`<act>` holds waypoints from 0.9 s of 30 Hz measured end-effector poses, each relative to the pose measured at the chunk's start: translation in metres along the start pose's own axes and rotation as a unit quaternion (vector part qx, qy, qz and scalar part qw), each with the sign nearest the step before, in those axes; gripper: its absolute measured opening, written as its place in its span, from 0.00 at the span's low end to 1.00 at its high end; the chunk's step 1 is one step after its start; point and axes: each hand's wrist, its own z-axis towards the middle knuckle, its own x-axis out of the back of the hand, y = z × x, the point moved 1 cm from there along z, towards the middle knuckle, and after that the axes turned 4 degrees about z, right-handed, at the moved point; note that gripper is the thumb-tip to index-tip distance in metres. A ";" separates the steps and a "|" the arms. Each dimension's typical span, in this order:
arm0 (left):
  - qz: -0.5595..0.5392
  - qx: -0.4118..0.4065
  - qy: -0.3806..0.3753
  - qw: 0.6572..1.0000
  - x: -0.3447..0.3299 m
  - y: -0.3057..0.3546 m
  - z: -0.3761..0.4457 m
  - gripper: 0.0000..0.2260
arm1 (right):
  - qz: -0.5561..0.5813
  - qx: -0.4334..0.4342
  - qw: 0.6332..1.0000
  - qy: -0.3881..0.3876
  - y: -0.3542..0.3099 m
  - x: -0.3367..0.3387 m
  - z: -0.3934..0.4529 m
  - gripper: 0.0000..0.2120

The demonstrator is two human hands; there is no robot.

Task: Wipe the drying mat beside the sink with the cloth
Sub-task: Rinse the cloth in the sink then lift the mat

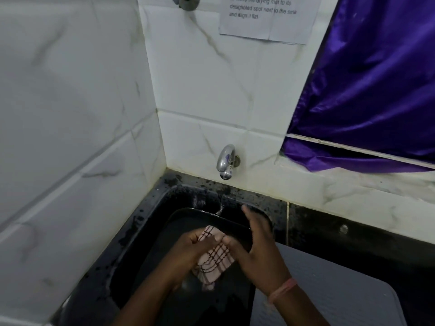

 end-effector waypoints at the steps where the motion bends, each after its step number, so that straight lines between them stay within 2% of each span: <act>1: 0.008 0.006 0.004 1.000 0.000 -0.001 0.000 0.17 | 0.012 0.013 0.998 -0.052 0.000 -0.007 -0.001 0.38; 2: 0.020 0.021 -0.005 1.000 0.001 -0.001 0.000 0.19 | 0.030 0.012 0.994 -0.105 0.003 -0.018 -0.002 0.38; 4: 0.080 0.052 -0.059 0.994 0.006 -0.003 0.002 0.20 | 0.091 -0.052 0.980 -0.170 0.008 -0.037 -0.006 0.37; 7: 0.186 0.069 -0.117 0.973 0.024 -0.005 0.006 0.19 | 0.154 -0.151 0.957 -0.193 0.018 -0.054 -0.001 0.16; 8: 0.175 0.080 -0.110 0.975 0.031 -0.007 0.008 0.19 | 0.172 -0.164 0.951 -0.196 0.020 -0.058 0.005 0.10; 10: 0.093 0.093 -0.021 0.991 0.047 -0.010 0.013 0.23 | 0.200 -0.193 0.941 -0.190 0.017 -0.065 0.020 0.01; 12: -0.014 0.115 0.107 0.988 0.066 -0.014 0.021 0.31 | 0.251 -0.236 0.924 -0.166 0.009 -0.071 0.037 0.05; 13: -0.031 0.136 0.130 0.982 0.076 -0.016 0.025 0.33 | 0.295 -0.250 0.910 -0.150 0.005 -0.076 0.047 0.07; 15: -0.024 0.170 0.060 0.983 0.086 -0.017 0.031 0.31 | 0.369 -0.249 0.886 -0.132 0.000 -0.081 0.062 0.11; 17: -0.065 0.201 -0.018 0.977 0.092 -0.022 0.036 0.27 | 0.424 -0.225 0.865 -0.145 -0.004 -0.089 0.075 0.16; 19: -0.123 0.216 -0.015 0.969 0.098 -0.025 0.043 0.25 | 0.446 -0.218 0.858 -0.131 -0.004 -0.100 0.088 0.22; 21: -0.136 0.193 0.018 0.972 0.106 -0.034 0.055 0.24 | 0.439 -0.235 0.864 -0.073 -0.001 -0.113 0.103 0.25; 24: -0.064 0.189 0.142 0.970 0.116 -0.038 0.080 0.26 | 0.392 -0.279 0.876 -0.017 0.009 -0.139 0.126 0.17; 26: 0.066 0.220 0.250 0.941 0.125 -0.041 0.099 0.32 | 0.341 -0.324 0.882 -0.023 0.015 -0.159 0.139 0.16; 27: 0.122 0.232 0.278 0.924 0.135 -0.046 0.110 0.33 | 0.334 -0.351 0.874 -0.034 0.019 -0.171 0.146 0.17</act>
